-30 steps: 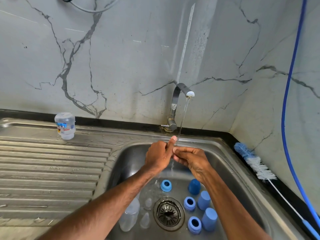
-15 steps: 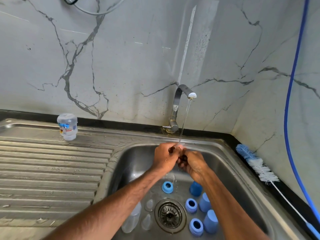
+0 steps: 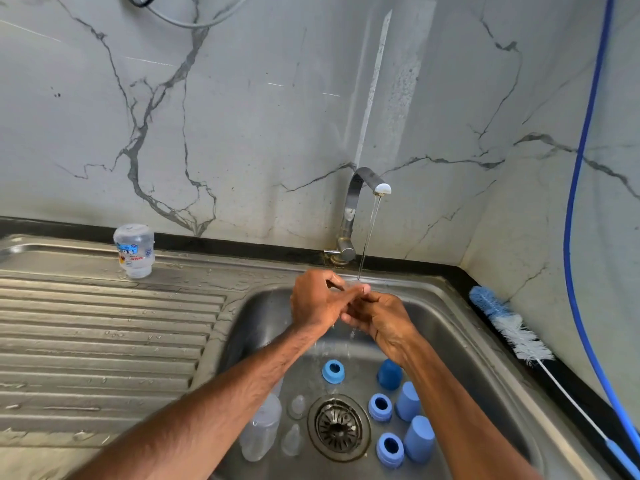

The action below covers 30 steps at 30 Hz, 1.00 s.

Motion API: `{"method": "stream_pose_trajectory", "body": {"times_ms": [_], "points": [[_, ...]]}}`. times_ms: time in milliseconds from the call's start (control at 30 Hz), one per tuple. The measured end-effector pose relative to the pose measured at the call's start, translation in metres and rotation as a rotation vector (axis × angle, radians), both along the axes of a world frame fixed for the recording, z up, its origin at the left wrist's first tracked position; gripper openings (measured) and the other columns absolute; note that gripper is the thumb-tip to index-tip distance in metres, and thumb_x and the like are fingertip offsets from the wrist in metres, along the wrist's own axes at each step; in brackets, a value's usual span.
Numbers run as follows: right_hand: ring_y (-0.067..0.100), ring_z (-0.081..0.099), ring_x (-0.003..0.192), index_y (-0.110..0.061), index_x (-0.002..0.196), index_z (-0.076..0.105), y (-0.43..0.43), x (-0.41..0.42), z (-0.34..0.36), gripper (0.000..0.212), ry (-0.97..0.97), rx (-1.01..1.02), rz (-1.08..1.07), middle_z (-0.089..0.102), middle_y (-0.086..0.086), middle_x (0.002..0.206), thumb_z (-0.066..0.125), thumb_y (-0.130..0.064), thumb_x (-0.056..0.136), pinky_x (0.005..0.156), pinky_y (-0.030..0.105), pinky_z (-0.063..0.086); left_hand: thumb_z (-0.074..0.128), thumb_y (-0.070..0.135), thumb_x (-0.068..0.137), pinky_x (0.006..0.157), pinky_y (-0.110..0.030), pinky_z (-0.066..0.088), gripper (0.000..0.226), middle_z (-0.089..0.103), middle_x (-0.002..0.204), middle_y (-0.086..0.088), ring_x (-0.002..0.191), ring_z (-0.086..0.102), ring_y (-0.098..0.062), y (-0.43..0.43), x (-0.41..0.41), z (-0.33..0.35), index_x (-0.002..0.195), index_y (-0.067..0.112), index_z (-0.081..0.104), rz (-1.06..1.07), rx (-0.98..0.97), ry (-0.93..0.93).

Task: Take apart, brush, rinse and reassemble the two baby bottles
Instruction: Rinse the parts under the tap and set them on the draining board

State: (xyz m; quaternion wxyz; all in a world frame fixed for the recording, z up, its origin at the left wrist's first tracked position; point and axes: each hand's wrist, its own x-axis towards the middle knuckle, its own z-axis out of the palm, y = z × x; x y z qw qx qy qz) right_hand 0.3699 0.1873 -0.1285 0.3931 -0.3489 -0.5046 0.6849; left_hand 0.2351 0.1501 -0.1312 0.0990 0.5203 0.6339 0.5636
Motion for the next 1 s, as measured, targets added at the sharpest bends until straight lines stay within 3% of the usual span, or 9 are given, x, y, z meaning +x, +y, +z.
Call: {"method": "stream_pose_trajectory", "body": {"times_ms": [100, 167, 233, 333, 467, 533, 733, 833, 1000], "points": [[0.020, 0.074, 0.074, 0.007, 0.111, 0.071, 0.003, -0.002, 0.001, 0.024, 0.018, -0.027, -0.015, 0.076, 0.018, 0.090, 0.052, -0.006, 0.105, 0.066, 0.027, 0.063, 0.083, 0.054, 0.078, 0.070, -0.018, 0.054, 0.043, 0.073, 0.091, 0.008, 0.083, 0.068, -0.003, 0.007, -0.002, -0.001, 0.097, 0.016, 0.073, -0.082, -0.014, -0.051], [0.018, 0.071, 0.069, 0.007, 0.113, 0.069, 0.004, -0.002, 0.003, 0.027, 0.011, -0.040, -0.010, 0.074, 0.015, 0.083, 0.047, -0.007, 0.108, 0.061, 0.025, 0.060, 0.080, 0.051, 0.084, 0.071, -0.017, 0.054, 0.045, 0.072, 0.101, 0.006, 0.089, 0.069, -0.006, 0.010, -0.002, 0.000, 0.112, 0.018, 0.068, -0.177, -0.109, -0.195], [0.016, 0.069, 0.066, 0.004, 0.111, 0.068, 0.003, -0.002, 0.007, 0.028, 0.000, -0.059, 0.025, 0.073, 0.013, 0.079, 0.043, -0.008, 0.108, 0.056, 0.025, 0.057, 0.073, 0.046, 0.092, 0.065, -0.017, 0.054, 0.041, 0.072, 0.099, 0.002, 0.079, 0.068, -0.005, 0.010, -0.001, 0.001, 0.123, 0.021, 0.062, -0.311, -0.220, -0.373], [0.017, 0.069, 0.066, 0.001, 0.108, 0.067, 0.000, -0.002, 0.009, 0.029, 0.008, -0.113, 0.094, 0.073, 0.011, 0.080, 0.041, -0.011, 0.109, 0.053, 0.026, 0.055, 0.060, 0.024, 0.103, 0.052, -0.020, 0.050, 0.018, 0.078, 0.098, -0.007, 0.060, 0.056, -0.009, 0.010, -0.003, 0.003, 0.113, 0.016, 0.073, -0.480, -0.224, -0.504], [0.023, 0.076, 0.078, 0.004, 0.109, 0.069, -0.001, -0.001, 0.006, 0.024, 0.014, -0.129, 0.104, 0.077, 0.019, 0.094, 0.049, -0.010, 0.107, 0.061, 0.028, 0.061, 0.075, 0.015, 0.092, 0.076, -0.041, 0.062, 0.011, 0.080, 0.094, -0.001, 0.083, 0.077, -0.021, 0.009, -0.009, 0.001, 0.102, 0.012, 0.079, -0.397, -0.125, -0.503], [0.026, 0.078, 0.085, 0.006, 0.111, 0.069, -0.002, -0.002, 0.006, 0.021, 0.049, -0.148, 0.092, 0.077, 0.023, 0.101, 0.053, -0.005, 0.104, 0.066, 0.030, 0.063, 0.082, 0.008, 0.084, 0.082, -0.046, 0.064, 0.012, 0.080, 0.088, -0.001, 0.086, 0.078, -0.019, 0.008, -0.009, 0.000, 0.096, 0.012, 0.081, -0.322, -0.065, -0.495], [0.021, 0.073, 0.071, 0.008, 0.106, 0.070, 0.000, 0.001, 0.009, 0.015, 0.130, -0.216, -0.016, 0.074, 0.020, 0.088, 0.057, 0.002, 0.100, 0.061, 0.026, 0.062, 0.088, 0.012, 0.079, 0.069, -0.027, 0.062, 0.015, 0.080, 0.084, 0.003, 0.077, 0.077, -0.012, 0.009, -0.003, -0.003, 0.092, 0.008, 0.082, -0.274, 0.168, -0.231], [0.020, 0.068, 0.069, 0.009, 0.107, 0.070, 0.001, 0.001, 0.008, 0.014, 0.187, -0.225, -0.136, 0.071, 0.019, 0.085, 0.062, 0.002, 0.097, 0.057, 0.023, 0.060, 0.086, 0.016, 0.082, 0.069, -0.019, 0.058, 0.018, 0.080, 0.088, 0.001, 0.079, 0.075, -0.005, 0.012, -0.003, 0.001, 0.096, 0.006, 0.081, -0.266, 0.212, -0.089], [0.014, 0.066, 0.063, 0.001, 0.098, 0.076, -0.001, 0.000, 0.009, 0.024, 0.299, -0.255, -0.155, 0.074, 0.012, 0.081, 0.081, -0.013, 0.079, 0.058, 0.023, 0.060, 0.092, 0.012, 0.073, 0.073, -0.020, 0.059, 0.029, 0.079, 0.089, -0.004, 0.080, 0.076, -0.011, 0.014, -0.020, 0.009, 0.096, 0.002, 0.077, -0.314, 0.069, -0.177]]}}
